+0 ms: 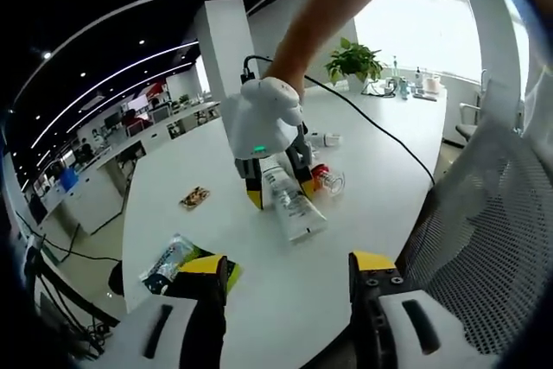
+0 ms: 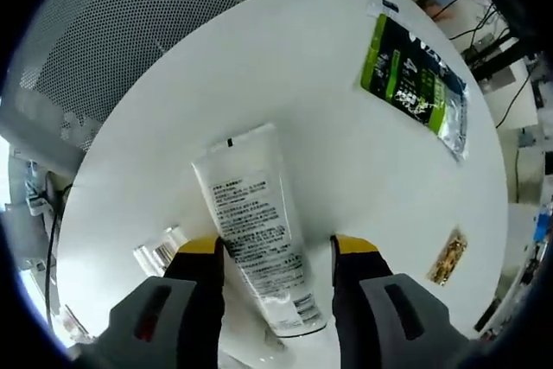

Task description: Arrange the skincare products in the storage area until every visible bottle or jar stands upright without overlapping.

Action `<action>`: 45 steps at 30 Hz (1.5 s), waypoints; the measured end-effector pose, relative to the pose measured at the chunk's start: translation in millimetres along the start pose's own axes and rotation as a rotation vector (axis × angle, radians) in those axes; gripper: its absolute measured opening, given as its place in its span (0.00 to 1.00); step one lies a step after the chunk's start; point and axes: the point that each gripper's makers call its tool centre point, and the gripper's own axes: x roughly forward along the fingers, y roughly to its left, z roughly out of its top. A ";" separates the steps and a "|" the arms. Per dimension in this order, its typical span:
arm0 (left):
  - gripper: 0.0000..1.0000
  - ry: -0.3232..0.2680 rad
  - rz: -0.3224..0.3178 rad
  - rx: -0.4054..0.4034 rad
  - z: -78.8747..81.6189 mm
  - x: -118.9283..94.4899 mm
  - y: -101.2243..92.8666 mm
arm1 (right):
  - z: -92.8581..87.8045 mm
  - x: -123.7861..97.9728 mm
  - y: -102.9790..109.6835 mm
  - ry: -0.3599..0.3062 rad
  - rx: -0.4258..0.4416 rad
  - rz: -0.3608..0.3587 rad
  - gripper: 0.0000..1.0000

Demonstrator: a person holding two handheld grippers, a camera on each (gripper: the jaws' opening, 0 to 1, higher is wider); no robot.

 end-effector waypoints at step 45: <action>0.58 -0.010 0.026 0.016 3.7 -2.9 4.7 | 27.6 -86.0 -50.1 -0.319 0.561 -0.389 0.22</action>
